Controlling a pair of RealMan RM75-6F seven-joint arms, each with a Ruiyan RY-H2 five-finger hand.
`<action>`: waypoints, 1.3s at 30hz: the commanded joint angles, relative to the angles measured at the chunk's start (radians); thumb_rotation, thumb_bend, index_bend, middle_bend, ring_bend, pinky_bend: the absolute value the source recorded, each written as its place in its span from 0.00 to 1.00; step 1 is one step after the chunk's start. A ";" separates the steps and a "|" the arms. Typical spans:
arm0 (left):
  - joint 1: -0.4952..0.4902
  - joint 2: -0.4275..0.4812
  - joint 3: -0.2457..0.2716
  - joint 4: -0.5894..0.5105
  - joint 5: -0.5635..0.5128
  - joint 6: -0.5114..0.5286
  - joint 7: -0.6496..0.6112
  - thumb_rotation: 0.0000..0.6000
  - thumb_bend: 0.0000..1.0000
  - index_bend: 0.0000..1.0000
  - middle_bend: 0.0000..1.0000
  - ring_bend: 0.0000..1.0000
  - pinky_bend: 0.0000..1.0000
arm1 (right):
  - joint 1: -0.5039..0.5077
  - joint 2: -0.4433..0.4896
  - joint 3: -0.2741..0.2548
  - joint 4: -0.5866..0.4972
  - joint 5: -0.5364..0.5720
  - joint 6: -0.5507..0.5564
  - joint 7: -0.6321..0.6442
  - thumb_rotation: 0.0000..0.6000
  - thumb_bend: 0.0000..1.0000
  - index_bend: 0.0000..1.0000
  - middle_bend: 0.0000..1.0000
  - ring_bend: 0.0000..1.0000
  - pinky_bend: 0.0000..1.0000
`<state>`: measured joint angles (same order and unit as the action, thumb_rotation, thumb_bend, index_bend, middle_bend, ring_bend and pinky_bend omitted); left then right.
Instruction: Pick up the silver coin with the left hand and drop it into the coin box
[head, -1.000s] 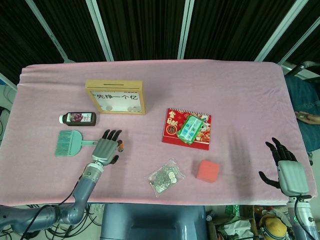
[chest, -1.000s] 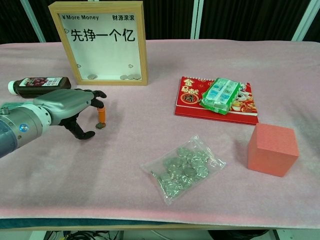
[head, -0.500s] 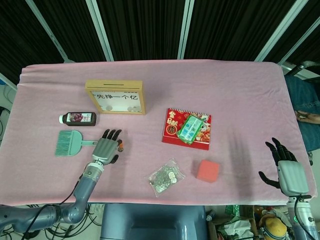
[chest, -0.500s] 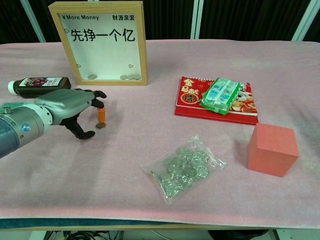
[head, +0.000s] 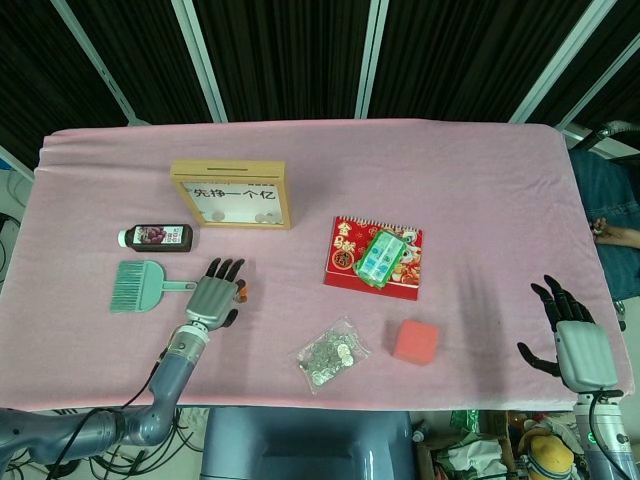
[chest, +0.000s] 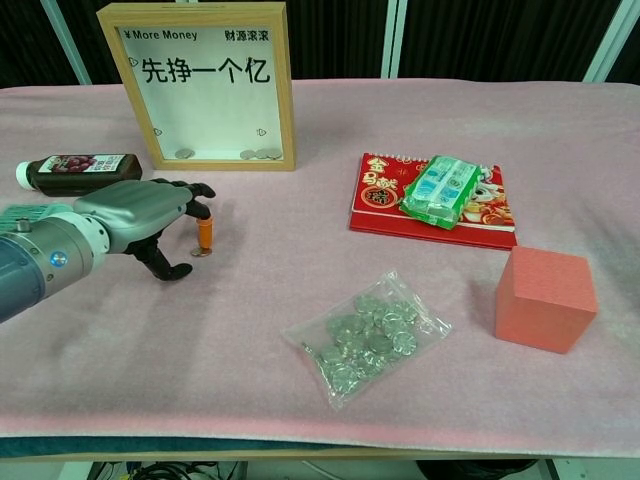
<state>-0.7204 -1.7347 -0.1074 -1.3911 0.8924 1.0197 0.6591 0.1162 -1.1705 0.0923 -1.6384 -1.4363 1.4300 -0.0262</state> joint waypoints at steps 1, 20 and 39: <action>-0.001 0.000 -0.002 0.001 0.003 0.002 -0.001 1.00 0.37 0.45 0.03 0.00 0.00 | 0.000 0.000 0.000 0.000 0.000 0.000 0.000 1.00 0.16 0.12 0.01 0.09 0.19; -0.011 -0.007 -0.006 0.016 -0.024 -0.009 0.025 1.00 0.42 0.48 0.04 0.00 0.00 | 0.001 0.000 0.000 -0.002 0.002 -0.003 0.001 1.00 0.16 0.12 0.01 0.10 0.19; -0.015 -0.023 -0.010 0.048 -0.009 -0.006 0.015 1.00 0.42 0.49 0.04 0.00 0.00 | 0.000 0.002 -0.002 -0.006 0.003 -0.005 0.000 1.00 0.16 0.13 0.01 0.10 0.19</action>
<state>-0.7350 -1.7577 -0.1176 -1.3426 0.8834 1.0138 0.6744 0.1166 -1.1688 0.0906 -1.6444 -1.4335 1.4249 -0.0260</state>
